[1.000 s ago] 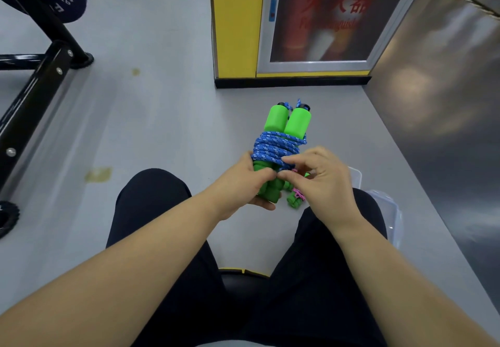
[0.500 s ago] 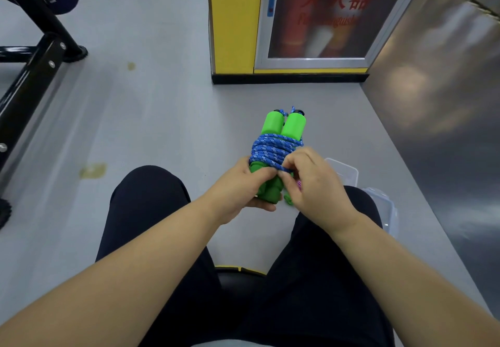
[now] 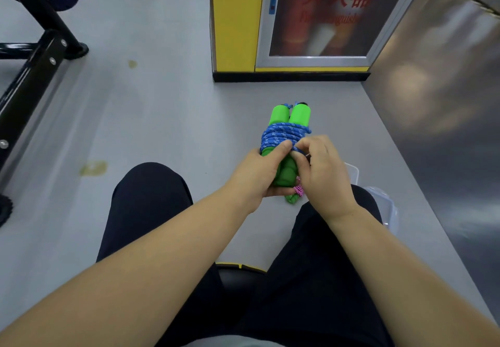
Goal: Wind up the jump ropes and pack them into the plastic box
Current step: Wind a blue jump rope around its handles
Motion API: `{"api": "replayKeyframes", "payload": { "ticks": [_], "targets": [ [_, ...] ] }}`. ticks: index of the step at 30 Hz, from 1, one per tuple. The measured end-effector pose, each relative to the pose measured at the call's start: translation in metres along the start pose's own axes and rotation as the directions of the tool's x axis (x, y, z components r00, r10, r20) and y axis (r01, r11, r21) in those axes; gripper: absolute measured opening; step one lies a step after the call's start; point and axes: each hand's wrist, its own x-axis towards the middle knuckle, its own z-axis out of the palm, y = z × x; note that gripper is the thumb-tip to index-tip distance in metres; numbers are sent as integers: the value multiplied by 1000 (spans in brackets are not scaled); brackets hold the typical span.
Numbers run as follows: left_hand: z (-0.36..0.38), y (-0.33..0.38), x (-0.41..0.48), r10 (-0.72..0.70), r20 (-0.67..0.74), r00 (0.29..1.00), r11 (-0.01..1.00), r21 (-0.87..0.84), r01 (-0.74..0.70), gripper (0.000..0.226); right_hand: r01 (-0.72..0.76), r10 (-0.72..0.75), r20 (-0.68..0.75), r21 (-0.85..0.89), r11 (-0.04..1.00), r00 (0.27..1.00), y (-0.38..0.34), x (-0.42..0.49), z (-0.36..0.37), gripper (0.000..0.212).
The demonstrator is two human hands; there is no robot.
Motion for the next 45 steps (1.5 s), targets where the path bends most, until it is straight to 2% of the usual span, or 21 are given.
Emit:
{"api": "replayKeyframes", "payload": {
  "ticks": [4, 6, 9, 11, 15, 19, 22, 24, 25, 28, 31, 34, 38, 42, 45],
  "targets": [
    [-7, -7, -1, -29, -53, 998, 999, -47, 27, 23, 14, -21, 240, 32, 999, 971, 5, 0, -7, 14],
    [-8, -11, -2, -9, -60, 998, 1000, -25, 8, 18, 14, -19, 283, 22, 1000, 959, 3, 0, -11, 18],
    [-4, -9, -3, 27, -65, 998, 999, -34, -29, 10, 95, -92, 185, -4, 995, 978, -2, 3, -16, 14],
    [-2, -5, -2, 49, -55, 997, 998, -44, -52, 13, 136, -134, 114, -7, 991, 984, -4, 7, -17, 15],
    [4, 3, -1, 104, -58, 993, 994, -27, -106, 27, 89, -89, 2, 22, 996, 996, -9, 12, -19, 15],
    [3, 5, -4, 100, -73, 992, 994, -35, -103, 12, 14, -12, -46, 50, 999, 999, -10, 5, -14, 15],
    [-1, 1, -4, 91, -60, 994, 995, -26, -93, 31, 37, -32, -32, 138, 990, 999, -10, 1, -17, 12],
    [-3, -1, -5, 100, -68, 993, 994, -35, -103, 32, -39, 39, 6, 210, 977, 999, -13, 1, -21, 12],
    [-4, -1, -5, 106, -79, 991, 993, -40, -109, 28, -133, 126, 42, 250, 959, 991, -14, 1, -23, 16],
    [-4, -3, -6, 148, -99, 984, 989, 7, -148, 13, -403, 380, 141, 415, 816, 914, -16, 3, -23, 10],
    [-5, -4, -5, 204, -119, 972, 976, 96, -193, 12, -479, 443, 183, 371, 796, 878, -19, 7, -25, 8],
    [-8, -2, -5, 262, -105, 959, 948, 214, -236, 16, -482, 433, 225, 261, 836, 873, -23, 10, -29, 13],
    [-8, 2, -5, 277, -46, 960, 920, 300, -251, 30, -502, 483, 150, 375, 779, 862, -24, 10, -25, 16],
    [-7, 3, -8, 175, -54, 983, 962, 221, -160, 19, -324, 336, 3, 271, 906, 942, -24, 3, -19, 15],
    [-9, 4, -9, 110, 34, 993, 981, 155, -114, 22, -326, 371, -37, 402, 856, 928, -22, 0, -21, 14]
  ]
}}
